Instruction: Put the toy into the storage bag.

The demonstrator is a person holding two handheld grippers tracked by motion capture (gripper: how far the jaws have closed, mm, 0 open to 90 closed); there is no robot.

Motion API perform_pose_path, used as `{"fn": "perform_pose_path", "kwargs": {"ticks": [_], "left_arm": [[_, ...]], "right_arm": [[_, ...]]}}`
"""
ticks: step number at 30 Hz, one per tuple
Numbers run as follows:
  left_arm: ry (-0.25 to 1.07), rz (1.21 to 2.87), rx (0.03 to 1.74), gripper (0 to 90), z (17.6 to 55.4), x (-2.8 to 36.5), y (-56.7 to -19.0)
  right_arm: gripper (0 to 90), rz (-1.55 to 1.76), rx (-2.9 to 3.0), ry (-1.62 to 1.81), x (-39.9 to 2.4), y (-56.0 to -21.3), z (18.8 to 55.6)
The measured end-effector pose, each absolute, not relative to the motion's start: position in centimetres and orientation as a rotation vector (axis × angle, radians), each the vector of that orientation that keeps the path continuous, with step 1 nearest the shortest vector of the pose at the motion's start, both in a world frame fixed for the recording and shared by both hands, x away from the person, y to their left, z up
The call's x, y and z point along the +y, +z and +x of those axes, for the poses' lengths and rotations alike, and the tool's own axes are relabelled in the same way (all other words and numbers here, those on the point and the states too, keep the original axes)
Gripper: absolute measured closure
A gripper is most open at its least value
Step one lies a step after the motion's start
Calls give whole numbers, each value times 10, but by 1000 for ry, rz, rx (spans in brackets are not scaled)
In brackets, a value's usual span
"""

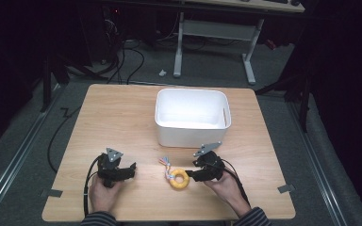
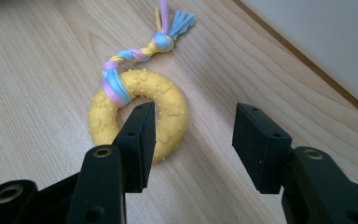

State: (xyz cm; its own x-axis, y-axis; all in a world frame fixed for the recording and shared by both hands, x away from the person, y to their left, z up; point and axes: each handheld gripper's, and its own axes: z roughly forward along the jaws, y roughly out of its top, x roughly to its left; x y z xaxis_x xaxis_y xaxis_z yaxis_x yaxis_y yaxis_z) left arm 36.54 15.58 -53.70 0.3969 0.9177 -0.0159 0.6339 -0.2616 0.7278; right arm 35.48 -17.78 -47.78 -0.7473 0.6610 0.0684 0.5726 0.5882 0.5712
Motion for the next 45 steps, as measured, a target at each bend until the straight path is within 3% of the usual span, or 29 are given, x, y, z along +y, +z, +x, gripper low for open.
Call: {"fn": "perform_pose_path", "kwargs": {"ticks": [20,45], "left_arm": [[551,1996,1322,144,365,156,-537],[552,1996,1324,144,365,156,-537]], "right_arm": [[569,1007,2784,673,-144,-495,367],[662,900,2801,563,-132,-499,366]]}}
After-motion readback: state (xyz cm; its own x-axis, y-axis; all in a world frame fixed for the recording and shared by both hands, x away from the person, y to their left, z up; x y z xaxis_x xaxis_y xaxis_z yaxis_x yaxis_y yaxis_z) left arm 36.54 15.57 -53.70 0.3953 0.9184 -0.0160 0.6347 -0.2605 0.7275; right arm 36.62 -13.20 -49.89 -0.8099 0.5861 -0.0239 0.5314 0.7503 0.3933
